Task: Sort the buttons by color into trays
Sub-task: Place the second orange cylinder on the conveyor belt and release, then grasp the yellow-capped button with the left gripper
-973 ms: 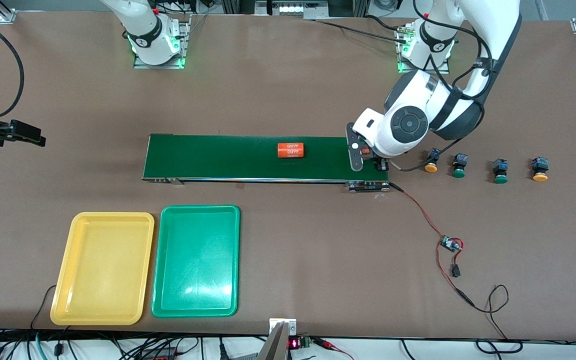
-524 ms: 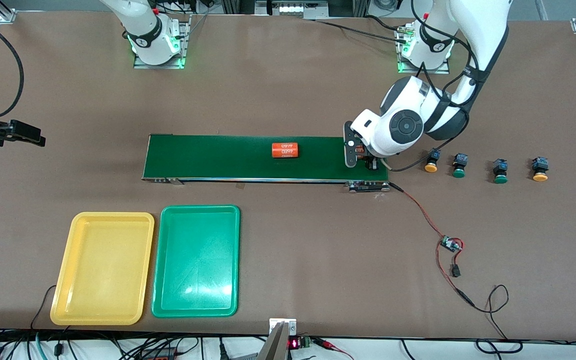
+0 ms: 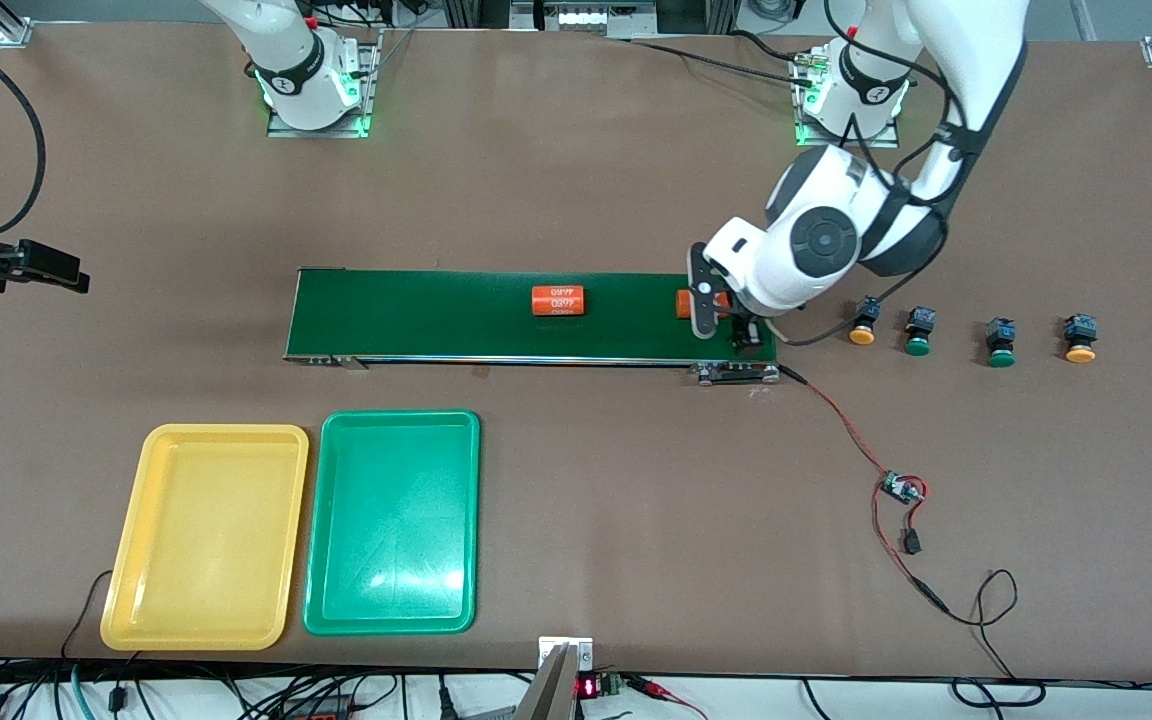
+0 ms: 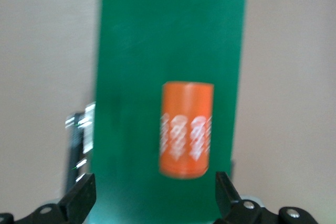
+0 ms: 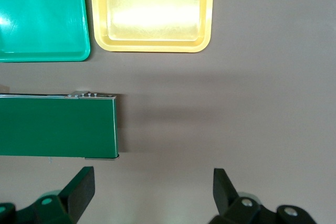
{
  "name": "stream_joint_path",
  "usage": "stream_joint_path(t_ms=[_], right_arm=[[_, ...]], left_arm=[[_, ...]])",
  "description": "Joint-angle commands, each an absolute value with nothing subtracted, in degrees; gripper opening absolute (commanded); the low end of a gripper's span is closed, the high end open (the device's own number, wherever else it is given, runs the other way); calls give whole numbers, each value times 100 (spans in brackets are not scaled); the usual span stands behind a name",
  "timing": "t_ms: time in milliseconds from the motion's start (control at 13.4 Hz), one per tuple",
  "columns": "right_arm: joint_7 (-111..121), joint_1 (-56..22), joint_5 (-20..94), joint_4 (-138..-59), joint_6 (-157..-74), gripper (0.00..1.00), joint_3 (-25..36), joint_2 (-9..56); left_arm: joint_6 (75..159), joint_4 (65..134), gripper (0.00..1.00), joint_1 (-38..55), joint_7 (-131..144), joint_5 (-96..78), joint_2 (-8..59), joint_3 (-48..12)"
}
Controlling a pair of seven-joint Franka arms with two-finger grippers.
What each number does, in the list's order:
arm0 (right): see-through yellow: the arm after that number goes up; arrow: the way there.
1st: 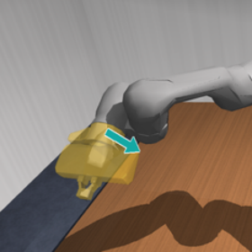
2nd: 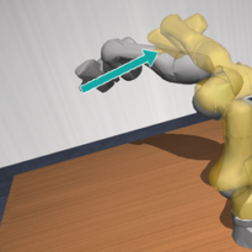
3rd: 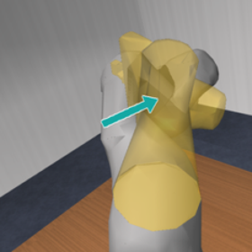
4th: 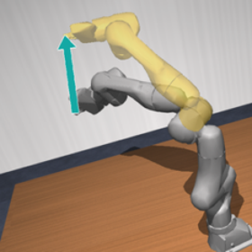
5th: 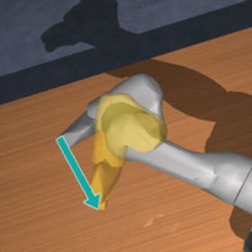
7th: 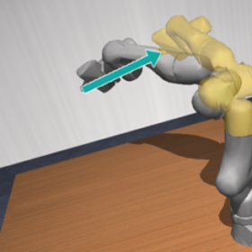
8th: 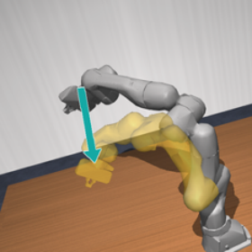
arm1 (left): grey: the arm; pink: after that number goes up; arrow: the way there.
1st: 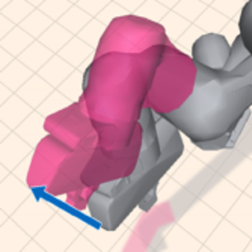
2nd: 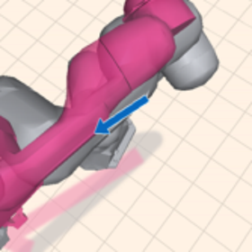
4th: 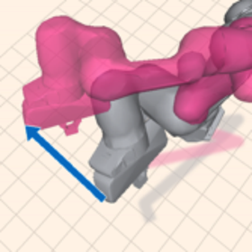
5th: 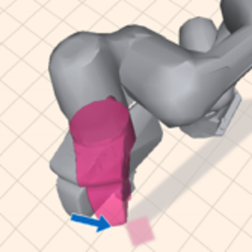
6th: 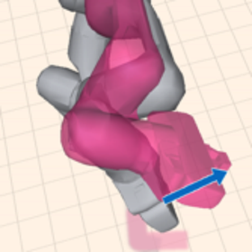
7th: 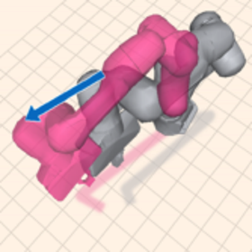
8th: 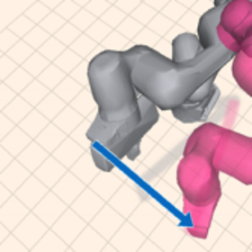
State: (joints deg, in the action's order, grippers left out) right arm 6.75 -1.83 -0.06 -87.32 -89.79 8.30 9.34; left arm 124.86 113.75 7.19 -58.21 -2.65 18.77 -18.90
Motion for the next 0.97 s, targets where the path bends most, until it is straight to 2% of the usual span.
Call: stream_joint_path(t_ms=[0, 299, 898], right_arm=[[774, -141, 88, -8684, -8912, 100, 826, 940], [782, -141, 88, -8684, -8912, 100, 826, 940], [773, -141, 88, -8684, -8903, 100, 826, 940]], left_arm=[[12463, 11285, 100, 624, -6055, -413, 1732, -1128], [12401, 11329, 100, 563, -5769, -939, 1670, -230], [12375, 12040, 100, 237, -2164, -949, 1617, -149]])
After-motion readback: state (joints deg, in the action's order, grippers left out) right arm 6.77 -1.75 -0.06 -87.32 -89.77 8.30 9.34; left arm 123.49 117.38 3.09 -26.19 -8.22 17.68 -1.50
